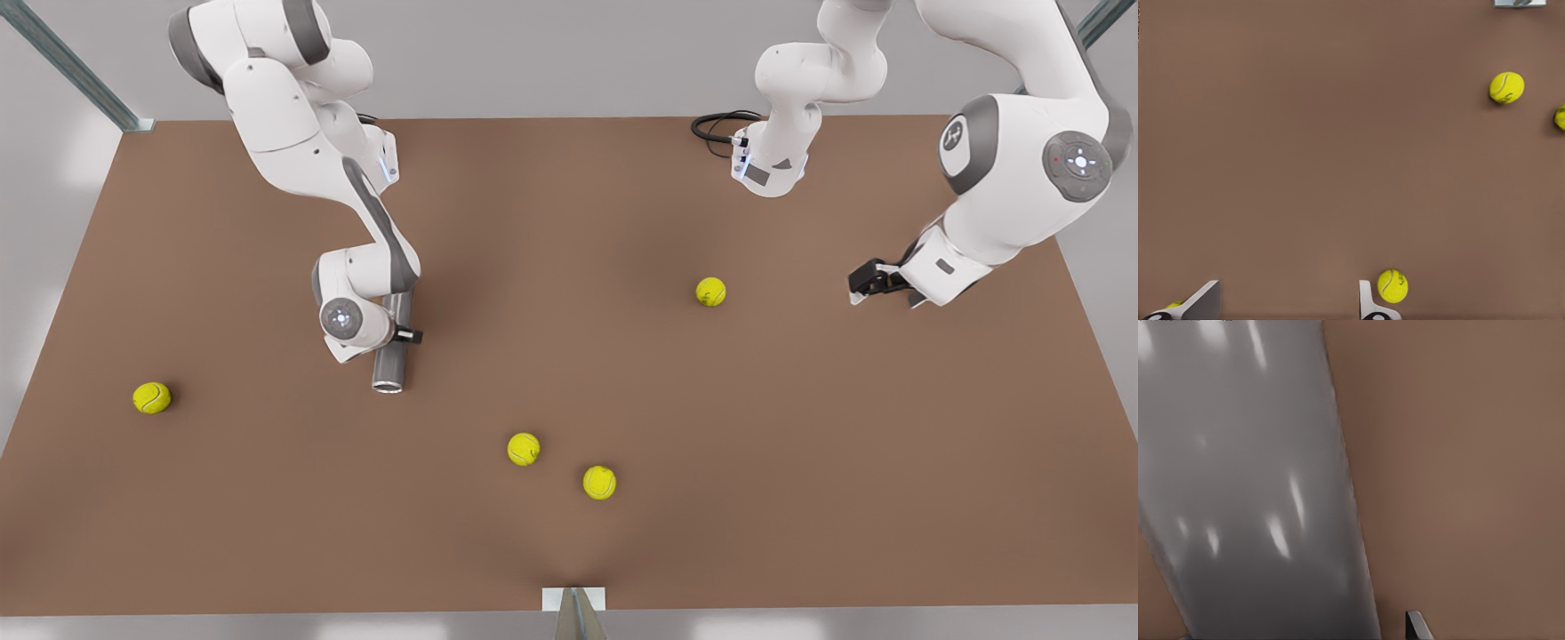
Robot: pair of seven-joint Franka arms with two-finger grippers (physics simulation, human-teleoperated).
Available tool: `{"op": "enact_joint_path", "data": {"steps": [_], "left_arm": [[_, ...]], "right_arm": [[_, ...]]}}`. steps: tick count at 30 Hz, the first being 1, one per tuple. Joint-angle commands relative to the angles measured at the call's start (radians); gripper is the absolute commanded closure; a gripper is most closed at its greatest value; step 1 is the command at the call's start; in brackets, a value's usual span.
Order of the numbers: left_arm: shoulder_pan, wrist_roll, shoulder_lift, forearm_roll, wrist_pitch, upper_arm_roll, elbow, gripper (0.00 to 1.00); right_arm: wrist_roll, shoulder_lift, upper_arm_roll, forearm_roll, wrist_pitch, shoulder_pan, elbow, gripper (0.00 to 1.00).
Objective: Put the tennis tube upright
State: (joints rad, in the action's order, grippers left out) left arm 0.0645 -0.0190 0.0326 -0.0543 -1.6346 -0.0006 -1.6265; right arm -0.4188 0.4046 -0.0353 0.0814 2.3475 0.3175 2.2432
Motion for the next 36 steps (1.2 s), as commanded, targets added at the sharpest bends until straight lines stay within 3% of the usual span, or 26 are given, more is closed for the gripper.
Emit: {"op": "enact_joint_path", "data": {"steps": [1,2,4,5,16,24,34,36], "left_arm": [[-0.029,-0.002,0.000,0.001,0.001,-0.001,0.000,0.00],[-0.029,-0.002,0.000,0.001,0.001,-0.001,0.000,0.00],[-0.029,-0.002,0.000,0.001,0.002,-0.002,0.000,0.00],[-0.029,-0.002,0.001,0.001,0.002,-0.002,0.000,0.00],[-0.031,-0.004,0.007,0.001,0.002,-0.002,0.000,0.00],[-0.031,-0.004,0.007,0.001,-0.001,-0.002,0.000,0.00],[-0.031,-0.004,0.012,0.002,-0.002,-0.002,0.000,0.00],[-0.031,-0.004,0.013,0.002,-0.002,-0.002,0.000,0.00]], "right_arm": [[-0.104,0.002,0.000,0.003,0.024,0.000,-0.001,0.00],[-0.092,0.002,0.000,0.003,0.024,0.000,-0.001,0.00],[-0.091,0.002,0.000,0.001,0.024,0.000,-0.001,0.31],[-0.091,0.002,0.000,0.003,0.024,0.000,-0.001,0.34],[-0.051,-0.004,0.000,0.001,0.009,0.002,-0.020,0.34],[0.176,0.002,-0.002,-0.002,-0.197,0.071,-0.224,0.34],[0.845,0.200,-0.011,-0.029,-0.189,0.336,-0.608,0.34],[1.009,0.240,-0.011,-0.112,-0.128,0.390,-0.659,0.34]]}}
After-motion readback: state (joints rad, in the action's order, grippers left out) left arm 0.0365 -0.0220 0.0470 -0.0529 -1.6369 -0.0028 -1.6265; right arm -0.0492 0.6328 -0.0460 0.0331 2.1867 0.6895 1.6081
